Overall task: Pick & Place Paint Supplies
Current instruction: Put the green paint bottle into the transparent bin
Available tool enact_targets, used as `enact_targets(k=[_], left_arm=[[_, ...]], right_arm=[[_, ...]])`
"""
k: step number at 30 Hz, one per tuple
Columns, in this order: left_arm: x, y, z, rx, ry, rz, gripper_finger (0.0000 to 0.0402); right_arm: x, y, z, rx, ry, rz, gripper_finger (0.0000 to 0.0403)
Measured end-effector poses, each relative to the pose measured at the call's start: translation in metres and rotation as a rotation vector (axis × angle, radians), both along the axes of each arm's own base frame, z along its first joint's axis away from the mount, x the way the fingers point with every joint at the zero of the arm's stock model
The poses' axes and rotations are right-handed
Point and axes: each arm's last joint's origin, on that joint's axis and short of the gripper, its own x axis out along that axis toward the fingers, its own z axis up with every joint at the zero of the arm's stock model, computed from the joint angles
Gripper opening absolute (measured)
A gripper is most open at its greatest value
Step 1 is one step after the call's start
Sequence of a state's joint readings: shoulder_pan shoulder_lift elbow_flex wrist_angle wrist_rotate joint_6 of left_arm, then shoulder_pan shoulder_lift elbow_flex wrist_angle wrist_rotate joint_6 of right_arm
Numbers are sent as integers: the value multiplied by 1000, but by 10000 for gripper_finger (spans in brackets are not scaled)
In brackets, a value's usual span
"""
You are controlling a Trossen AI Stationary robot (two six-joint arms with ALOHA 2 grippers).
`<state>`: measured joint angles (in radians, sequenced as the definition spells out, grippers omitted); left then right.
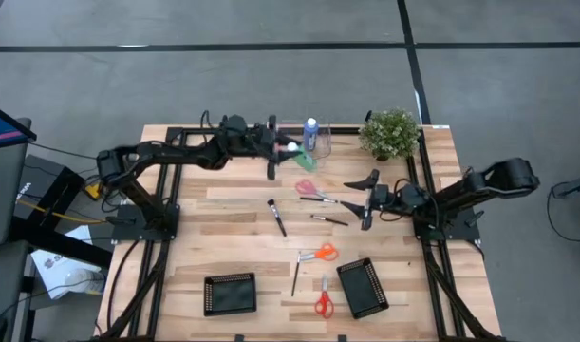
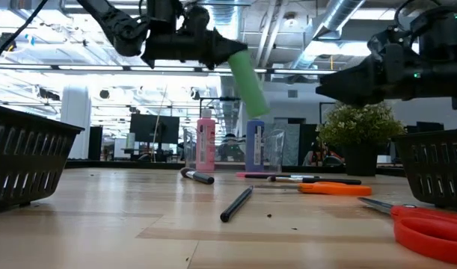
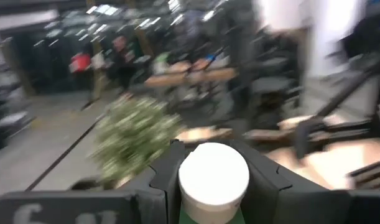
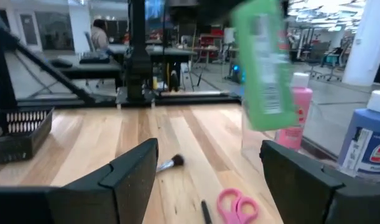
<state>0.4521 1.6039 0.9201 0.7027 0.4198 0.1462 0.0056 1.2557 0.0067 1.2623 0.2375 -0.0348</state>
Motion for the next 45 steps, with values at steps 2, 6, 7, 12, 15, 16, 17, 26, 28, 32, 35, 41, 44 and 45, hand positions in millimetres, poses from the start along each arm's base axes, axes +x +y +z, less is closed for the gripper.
enact_targets(k=[2, 6, 7, 12, 15, 16, 17, 26, 28, 32, 35, 41, 44, 45], left_arm=[[-1, 9, 1, 17, 30, 54, 106], [-6, 25, 3, 27, 74, 141, 106], [-8, 28, 2, 24, 84, 155, 106], [-13, 37, -1, 7, 120, 212, 106], [-10, 39, -9, 15, 145, 236, 106], [-8, 40, -13, 9, 157, 237, 106], [-7, 41, -17, 5, 168, 242, 106], [10, 53, -37, -32, 260, 276, 106], [14, 55, -46, -49, 298, 278, 106], [16, 61, -53, -93, 321, 294, 106], [15, 64, -56, -109, 330, 304, 106], [15, 64, -58, -117, 351, 309, 106], [14, 64, -58, -120, 358, 310, 106], [14, 64, -58, -122, 361, 310, 106]], right_arm=[[-1, 0, 0, 0, 13, 2, 270], [-2, 0, 1, 0, 10, -1, 270], [-2, 0, 2, 0, 4, -1, 270], [-2, 0, 3, 0, 1, -1, 270], [-2, 0, 3, 0, 1, -1, 270], [-2, 0, 3, 0, 1, -1, 270], [-2, 0, 3, 0, 1, -1, 270], [-1, 0, 3, 1, 3, -1, 270], [-1, 0, 3, 1, 2, -1, 270], [-1, 0, 3, 8, -1, -1, 270], [-1, 0, 3, 8, -1, -1, 270], [-1, 0, 4, 8, -2, -1, 270], [-1, 0, 4, 8, -2, -1, 270], [-1, 0, 4, 8, -2, -1, 270]])
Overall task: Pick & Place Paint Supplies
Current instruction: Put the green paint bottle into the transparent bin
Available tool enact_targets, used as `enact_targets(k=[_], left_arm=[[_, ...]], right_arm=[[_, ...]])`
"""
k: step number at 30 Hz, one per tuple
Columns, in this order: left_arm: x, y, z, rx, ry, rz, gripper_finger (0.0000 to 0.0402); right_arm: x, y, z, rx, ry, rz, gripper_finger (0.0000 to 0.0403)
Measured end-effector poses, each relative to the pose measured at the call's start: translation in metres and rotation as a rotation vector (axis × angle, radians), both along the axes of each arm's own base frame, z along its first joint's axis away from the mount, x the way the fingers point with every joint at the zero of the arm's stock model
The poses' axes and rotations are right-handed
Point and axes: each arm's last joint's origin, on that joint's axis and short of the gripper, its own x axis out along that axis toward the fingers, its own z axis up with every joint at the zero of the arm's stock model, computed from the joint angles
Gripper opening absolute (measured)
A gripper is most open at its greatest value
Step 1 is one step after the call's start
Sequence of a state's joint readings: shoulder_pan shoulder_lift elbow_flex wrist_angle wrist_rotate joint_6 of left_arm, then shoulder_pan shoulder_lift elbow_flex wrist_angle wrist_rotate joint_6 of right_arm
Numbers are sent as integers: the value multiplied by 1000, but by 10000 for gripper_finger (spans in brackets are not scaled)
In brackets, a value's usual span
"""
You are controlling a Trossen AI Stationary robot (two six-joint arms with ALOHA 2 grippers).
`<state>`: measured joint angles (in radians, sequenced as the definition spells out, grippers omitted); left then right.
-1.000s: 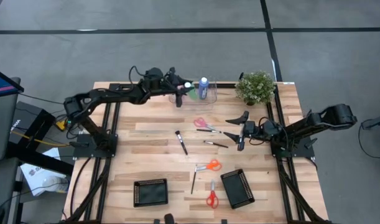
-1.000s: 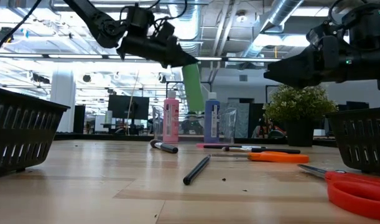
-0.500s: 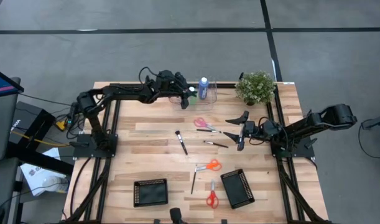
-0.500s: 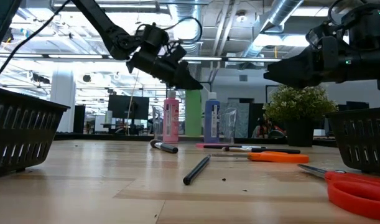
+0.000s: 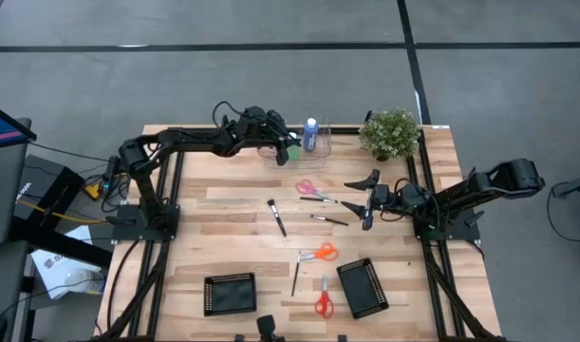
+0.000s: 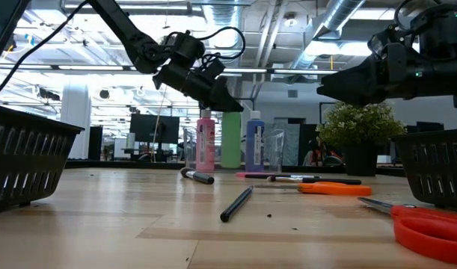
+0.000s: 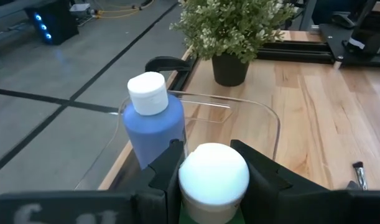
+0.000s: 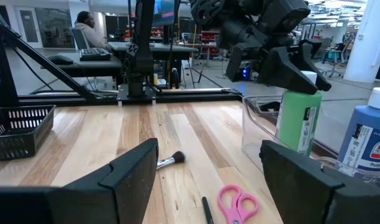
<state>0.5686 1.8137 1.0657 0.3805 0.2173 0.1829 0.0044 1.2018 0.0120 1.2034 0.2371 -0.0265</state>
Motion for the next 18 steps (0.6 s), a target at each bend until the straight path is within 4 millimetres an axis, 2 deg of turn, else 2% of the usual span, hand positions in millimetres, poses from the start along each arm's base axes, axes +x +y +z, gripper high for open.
enact_targets(k=[16, 18], left_arm=[[-1, -2, -4, -51, 29, 17, 106], [-1, -2, -4, -58, 27, 20, 116]], right_arm=[[0, 0, 0, 0, -2, -8, 270], [0, 0, 0, 0, -2, -8, 270]])
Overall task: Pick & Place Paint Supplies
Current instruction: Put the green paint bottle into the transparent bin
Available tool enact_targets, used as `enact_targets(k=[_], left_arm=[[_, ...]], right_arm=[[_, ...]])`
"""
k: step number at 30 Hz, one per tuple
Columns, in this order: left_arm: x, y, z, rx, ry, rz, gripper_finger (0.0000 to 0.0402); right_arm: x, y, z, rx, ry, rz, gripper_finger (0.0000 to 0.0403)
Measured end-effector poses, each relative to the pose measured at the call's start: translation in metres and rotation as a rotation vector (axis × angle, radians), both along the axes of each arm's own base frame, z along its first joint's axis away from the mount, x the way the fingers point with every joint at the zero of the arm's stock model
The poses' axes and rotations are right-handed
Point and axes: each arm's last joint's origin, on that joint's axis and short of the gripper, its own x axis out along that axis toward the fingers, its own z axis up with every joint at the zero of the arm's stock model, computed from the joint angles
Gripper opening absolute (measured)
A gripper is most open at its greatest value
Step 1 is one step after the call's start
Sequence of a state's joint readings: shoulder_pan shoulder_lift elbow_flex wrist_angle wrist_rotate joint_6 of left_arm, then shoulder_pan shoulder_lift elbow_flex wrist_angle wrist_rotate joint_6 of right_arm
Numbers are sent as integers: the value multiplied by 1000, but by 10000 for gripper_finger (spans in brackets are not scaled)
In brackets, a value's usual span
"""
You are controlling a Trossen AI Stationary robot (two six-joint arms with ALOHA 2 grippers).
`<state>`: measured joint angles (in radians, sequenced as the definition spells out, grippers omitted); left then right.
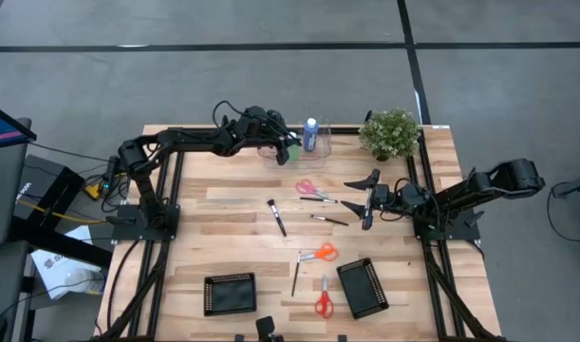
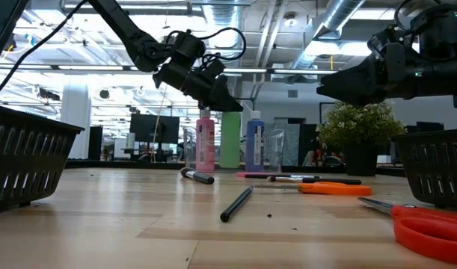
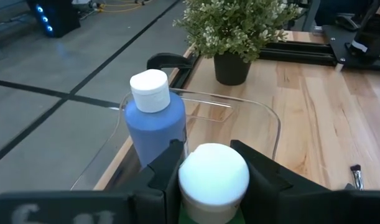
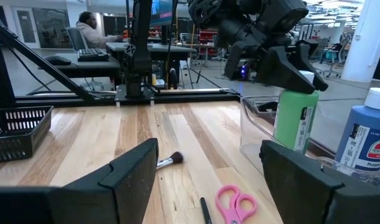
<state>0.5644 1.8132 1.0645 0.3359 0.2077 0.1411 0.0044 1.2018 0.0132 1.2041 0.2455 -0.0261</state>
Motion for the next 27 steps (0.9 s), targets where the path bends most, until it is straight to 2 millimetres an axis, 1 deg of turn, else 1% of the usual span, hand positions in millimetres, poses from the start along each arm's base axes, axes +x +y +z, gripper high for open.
enact_targets(k=[4, 12, 19, 27], left_arm=[[0, 0, -1, -13, 0, 3, 128], [0, -1, -2, -16, 2, -18, 114], [1, -2, -1, -12, -17, -23, 129], [-1, -9, 11, -9, -31, -36, 130]], right_arm=[[0, 0, 0, 0, 0, 0, 270], [0, 0, 0, 1, -1, -1, 270], [0, 0, 0, 0, 0, -1, 270], [0, 0, 0, 1, -4, -2, 270]])
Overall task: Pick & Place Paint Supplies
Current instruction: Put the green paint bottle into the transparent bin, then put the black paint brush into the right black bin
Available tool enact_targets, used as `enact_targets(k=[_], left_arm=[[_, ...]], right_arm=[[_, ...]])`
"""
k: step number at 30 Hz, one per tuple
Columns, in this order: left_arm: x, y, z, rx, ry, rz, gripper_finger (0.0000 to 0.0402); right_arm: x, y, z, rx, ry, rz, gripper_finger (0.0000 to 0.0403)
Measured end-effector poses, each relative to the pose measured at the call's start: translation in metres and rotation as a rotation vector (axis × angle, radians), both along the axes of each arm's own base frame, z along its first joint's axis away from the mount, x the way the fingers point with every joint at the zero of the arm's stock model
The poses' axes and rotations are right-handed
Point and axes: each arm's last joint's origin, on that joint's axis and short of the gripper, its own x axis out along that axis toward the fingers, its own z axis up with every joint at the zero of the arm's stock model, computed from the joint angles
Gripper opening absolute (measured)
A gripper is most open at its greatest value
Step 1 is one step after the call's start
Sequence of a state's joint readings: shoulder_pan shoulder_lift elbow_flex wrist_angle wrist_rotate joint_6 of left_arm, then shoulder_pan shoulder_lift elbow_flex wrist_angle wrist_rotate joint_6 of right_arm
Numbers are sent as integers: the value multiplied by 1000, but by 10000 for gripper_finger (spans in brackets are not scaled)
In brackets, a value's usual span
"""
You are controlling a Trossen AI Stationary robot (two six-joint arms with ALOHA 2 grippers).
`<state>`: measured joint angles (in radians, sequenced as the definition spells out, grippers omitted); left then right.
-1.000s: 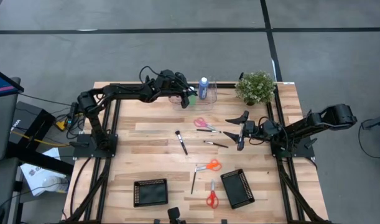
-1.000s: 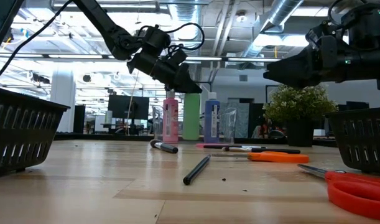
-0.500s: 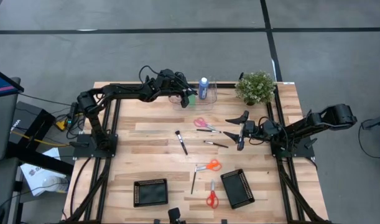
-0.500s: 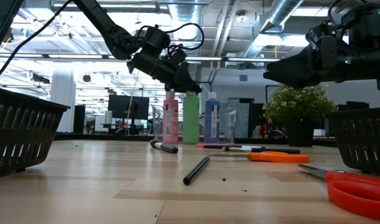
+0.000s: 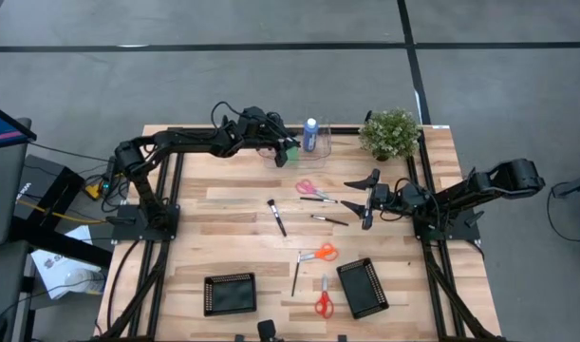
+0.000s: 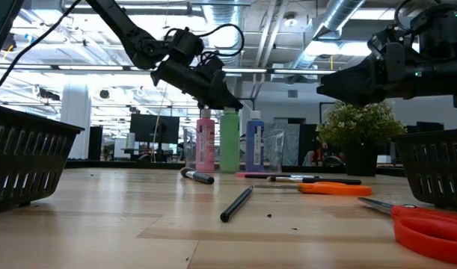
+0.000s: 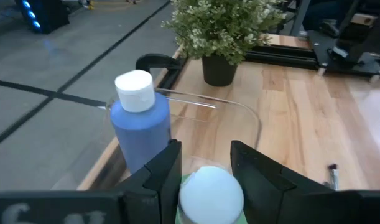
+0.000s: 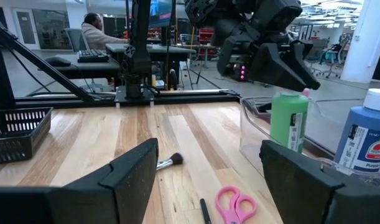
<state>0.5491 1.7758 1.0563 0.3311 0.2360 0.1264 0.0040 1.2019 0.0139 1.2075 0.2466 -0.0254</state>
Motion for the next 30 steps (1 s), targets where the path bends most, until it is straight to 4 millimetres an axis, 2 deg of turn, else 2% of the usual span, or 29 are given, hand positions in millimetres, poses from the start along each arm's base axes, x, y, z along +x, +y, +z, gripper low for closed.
enact_targets(k=[5, 30], left_arm=[[-3, -2, 7, 7, -3, -1, 130], [-2, 1, 13, 60, -37, 19, 131]], right_arm=[[0, 0, 0, 1, 0, -2, 270], [0, 0, 0, 1, 0, -2, 270]])
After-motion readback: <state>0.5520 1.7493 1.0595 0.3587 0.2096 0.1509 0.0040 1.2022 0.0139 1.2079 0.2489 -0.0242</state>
